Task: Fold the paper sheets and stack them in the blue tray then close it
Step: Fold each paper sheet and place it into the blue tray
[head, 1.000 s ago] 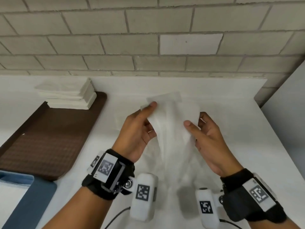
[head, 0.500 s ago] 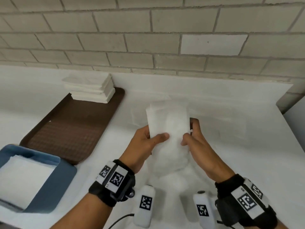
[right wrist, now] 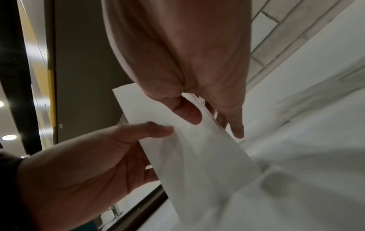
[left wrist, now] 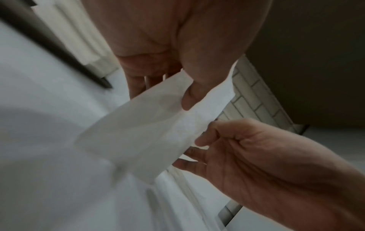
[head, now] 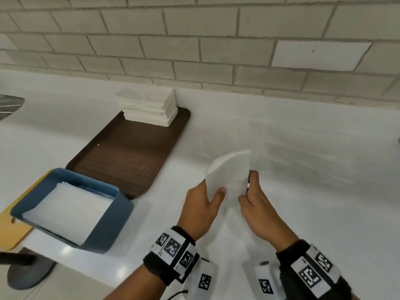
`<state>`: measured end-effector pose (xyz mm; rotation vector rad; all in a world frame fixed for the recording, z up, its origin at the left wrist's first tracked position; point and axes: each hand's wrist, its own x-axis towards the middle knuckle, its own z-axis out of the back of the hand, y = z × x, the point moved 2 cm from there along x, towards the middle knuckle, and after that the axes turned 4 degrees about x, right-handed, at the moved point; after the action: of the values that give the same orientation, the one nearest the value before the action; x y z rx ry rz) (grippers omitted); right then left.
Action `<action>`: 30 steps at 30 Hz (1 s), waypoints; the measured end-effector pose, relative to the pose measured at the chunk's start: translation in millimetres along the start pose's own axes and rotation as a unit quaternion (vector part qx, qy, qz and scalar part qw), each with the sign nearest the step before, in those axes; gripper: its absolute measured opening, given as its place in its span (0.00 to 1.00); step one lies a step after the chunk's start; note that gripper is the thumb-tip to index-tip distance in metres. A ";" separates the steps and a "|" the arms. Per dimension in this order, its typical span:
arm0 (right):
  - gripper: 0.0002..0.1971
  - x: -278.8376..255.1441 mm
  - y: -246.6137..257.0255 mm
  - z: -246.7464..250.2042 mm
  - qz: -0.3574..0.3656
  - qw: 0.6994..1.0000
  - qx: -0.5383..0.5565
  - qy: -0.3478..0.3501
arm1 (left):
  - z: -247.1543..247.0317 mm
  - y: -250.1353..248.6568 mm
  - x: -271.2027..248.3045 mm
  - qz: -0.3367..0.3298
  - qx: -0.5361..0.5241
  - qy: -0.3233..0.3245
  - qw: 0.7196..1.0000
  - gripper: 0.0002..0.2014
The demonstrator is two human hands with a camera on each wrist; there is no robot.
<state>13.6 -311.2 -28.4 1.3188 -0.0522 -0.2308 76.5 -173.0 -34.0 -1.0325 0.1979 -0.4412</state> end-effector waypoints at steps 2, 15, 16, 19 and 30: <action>0.21 0.0 -1.7 -8.0 -0.016 1.000 -0.011 0.007 | 4.9 7.7 -1.4 0.025 -0.021 0.010 0.999 0.10; 0.17 52.8 124.0 -183.8 0.198 0.959 -0.168 0.116 | 275.7 40.1 -25.0 0.078 -0.170 -0.235 0.954 0.09; 0.19 59.9 125.7 -203.4 0.216 0.943 -0.222 0.124 | 300.0 50.6 -30.2 0.079 -0.115 -0.255 0.957 0.12; 0.25 74.2 121.9 -250.9 0.231 0.891 -0.355 0.162 | 342.8 87.6 -43.5 0.105 0.057 -0.226 0.967 0.17; 0.31 70.7 114.0 -299.3 0.200 0.840 -0.459 0.209 | 320.1 122.6 -47.7 -0.002 0.475 0.161 0.865 0.15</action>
<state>148.9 -13.6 -0.5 0.3461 0.1415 0.3718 181.5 152.4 19.7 0.0213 0.2373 -0.6218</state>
